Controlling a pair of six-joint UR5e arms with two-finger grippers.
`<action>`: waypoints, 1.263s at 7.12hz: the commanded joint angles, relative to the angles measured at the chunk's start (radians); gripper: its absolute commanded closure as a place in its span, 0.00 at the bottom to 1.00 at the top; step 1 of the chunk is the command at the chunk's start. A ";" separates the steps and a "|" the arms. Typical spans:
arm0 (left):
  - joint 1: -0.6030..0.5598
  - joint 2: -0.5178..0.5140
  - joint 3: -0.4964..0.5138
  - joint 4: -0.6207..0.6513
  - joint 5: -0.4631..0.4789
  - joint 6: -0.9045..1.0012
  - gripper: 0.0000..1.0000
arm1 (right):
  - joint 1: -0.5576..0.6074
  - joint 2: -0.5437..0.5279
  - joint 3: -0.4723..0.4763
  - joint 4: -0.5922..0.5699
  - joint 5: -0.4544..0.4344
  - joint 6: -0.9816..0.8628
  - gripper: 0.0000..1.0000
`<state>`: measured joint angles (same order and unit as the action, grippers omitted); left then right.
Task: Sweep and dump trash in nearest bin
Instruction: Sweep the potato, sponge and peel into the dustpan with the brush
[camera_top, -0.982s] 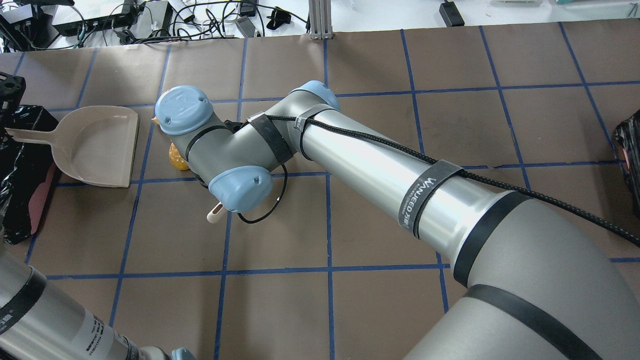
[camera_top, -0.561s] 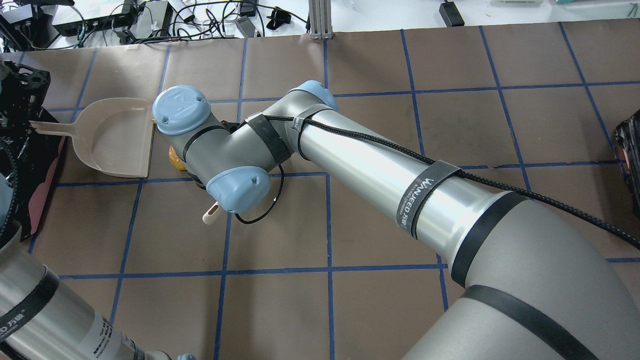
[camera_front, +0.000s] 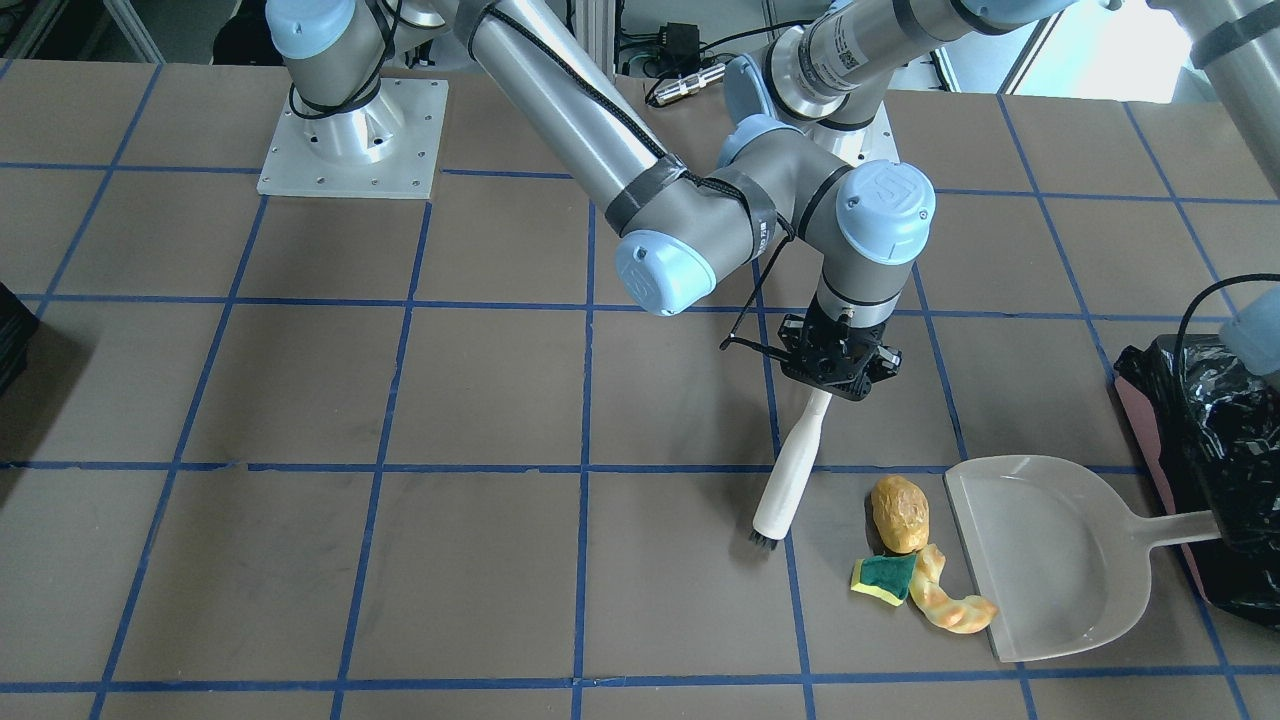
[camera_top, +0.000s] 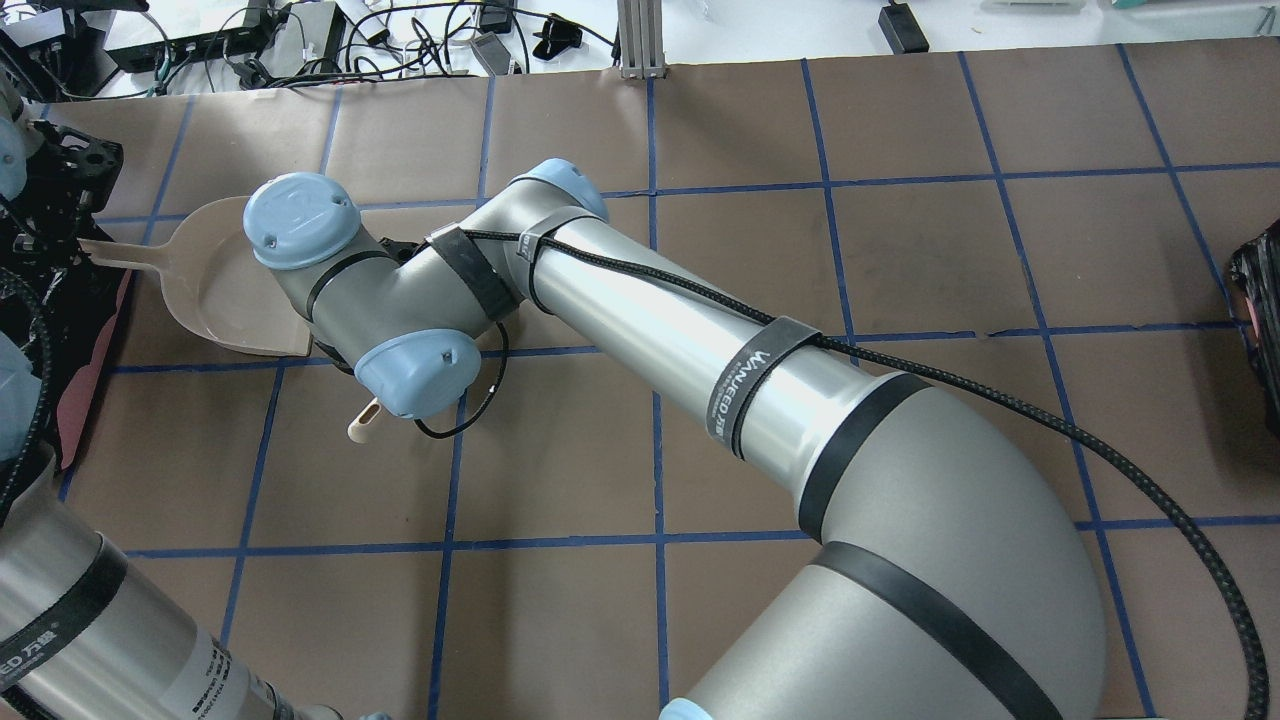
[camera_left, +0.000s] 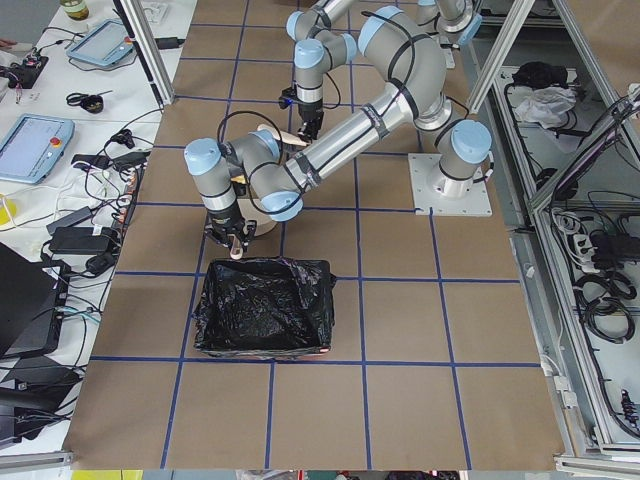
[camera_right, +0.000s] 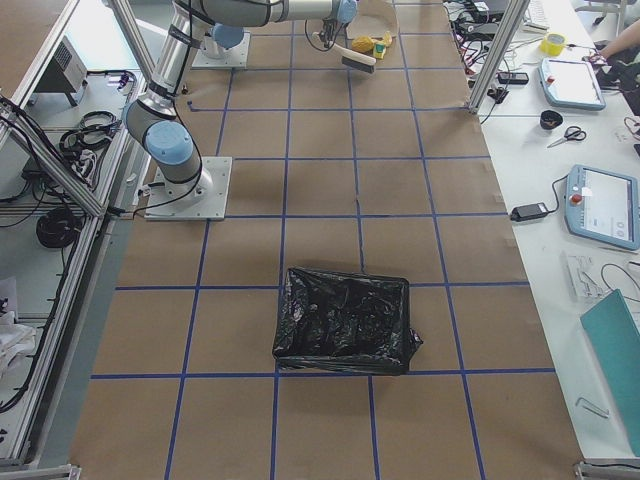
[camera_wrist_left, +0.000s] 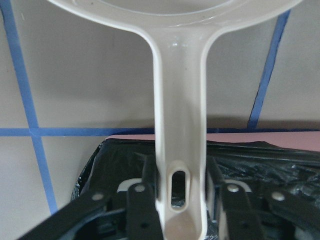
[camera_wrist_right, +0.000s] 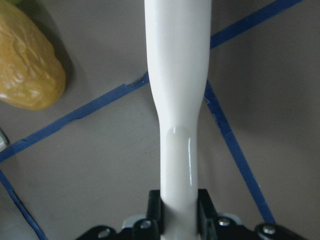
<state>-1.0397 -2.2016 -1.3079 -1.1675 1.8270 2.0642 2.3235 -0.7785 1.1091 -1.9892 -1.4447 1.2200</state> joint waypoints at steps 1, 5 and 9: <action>0.000 0.000 -0.001 0.002 0.003 0.002 0.92 | 0.031 0.066 -0.058 -0.045 0.023 -0.020 1.00; 0.000 0.000 -0.001 0.002 0.005 0.004 0.92 | 0.043 0.258 -0.339 -0.042 0.106 -0.222 1.00; -0.032 0.013 -0.036 0.000 0.006 -0.007 0.92 | 0.034 0.280 -0.376 -0.018 0.305 -0.670 1.00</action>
<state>-1.0576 -2.1924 -1.3312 -1.1683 1.8312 2.0605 2.3618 -0.5024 0.7372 -2.0257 -1.1883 0.6930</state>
